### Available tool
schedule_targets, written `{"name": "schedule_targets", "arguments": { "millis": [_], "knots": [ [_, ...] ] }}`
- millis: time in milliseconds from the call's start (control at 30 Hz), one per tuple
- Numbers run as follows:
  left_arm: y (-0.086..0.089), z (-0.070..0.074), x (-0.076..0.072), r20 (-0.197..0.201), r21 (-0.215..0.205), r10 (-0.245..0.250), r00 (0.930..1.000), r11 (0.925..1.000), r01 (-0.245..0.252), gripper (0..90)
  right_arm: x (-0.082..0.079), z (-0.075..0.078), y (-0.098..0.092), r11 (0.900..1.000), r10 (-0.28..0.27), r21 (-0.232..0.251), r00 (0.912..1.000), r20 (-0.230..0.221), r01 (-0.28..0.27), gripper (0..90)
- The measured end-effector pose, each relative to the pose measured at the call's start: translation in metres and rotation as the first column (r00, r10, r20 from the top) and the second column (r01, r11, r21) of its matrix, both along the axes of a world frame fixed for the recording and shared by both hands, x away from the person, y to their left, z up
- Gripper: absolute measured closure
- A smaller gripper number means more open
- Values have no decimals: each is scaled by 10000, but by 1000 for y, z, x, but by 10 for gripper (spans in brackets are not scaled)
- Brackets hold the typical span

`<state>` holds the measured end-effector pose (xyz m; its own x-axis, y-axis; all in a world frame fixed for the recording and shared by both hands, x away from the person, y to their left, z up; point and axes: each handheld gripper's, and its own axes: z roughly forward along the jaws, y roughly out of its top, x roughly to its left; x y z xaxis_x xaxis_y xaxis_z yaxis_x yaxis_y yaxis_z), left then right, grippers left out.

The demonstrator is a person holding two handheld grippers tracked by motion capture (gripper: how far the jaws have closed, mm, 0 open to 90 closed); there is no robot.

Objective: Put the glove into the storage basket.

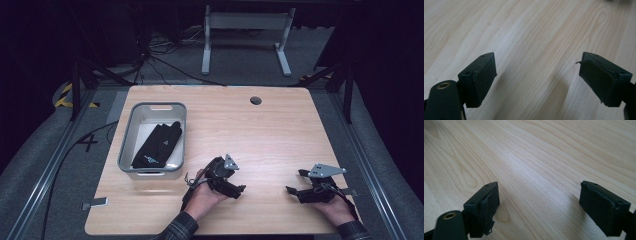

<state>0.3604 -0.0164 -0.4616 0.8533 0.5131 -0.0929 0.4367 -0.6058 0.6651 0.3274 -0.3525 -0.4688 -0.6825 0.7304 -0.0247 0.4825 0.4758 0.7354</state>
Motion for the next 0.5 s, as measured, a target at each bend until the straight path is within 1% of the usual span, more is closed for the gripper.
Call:
{"name": "schedule_targets", "arguments": {
  "millis": [33,133,200,233,333,367,400,500],
  "knots": [
    [-1,-2,-1,22,176,-17,10000,9998,17,143,0,0,0,10000,-1,2,10000,-3,1,172],
    [-2,-4,-3,166,264,-23,9999,9997,19,139,0,0,0,10000,-2,2,10000,-3,2,172],
    [-3,-5,-3,233,162,-7,9997,9999,3,138,0,0,0,10000,0,3,10000,-5,0,172],
    [-3,-5,-3,276,253,-75,9996,9997,68,134,0,0,0,10000,-1,2,10000,-5,1,172],
    [-4,-8,-6,571,388,-179,9982,9991,157,120,0,0,0,10000,0,2,10000,-2,0,172],
    [-4,-8,-6,533,385,-252,9983,9990,232,105,0,0,0,10000,-2,1,10000,-3,2,172],
    [-5,-9,-6,611,365,-281,9977,9990,259,90,0,0,0,10000,0,1,10000,-1,0,172],
    [-4,-10,-6,680,337,-394,9969,9987,372,58,0,0,0,10000,0,1,10000,-1,0,172]
  ]
}}
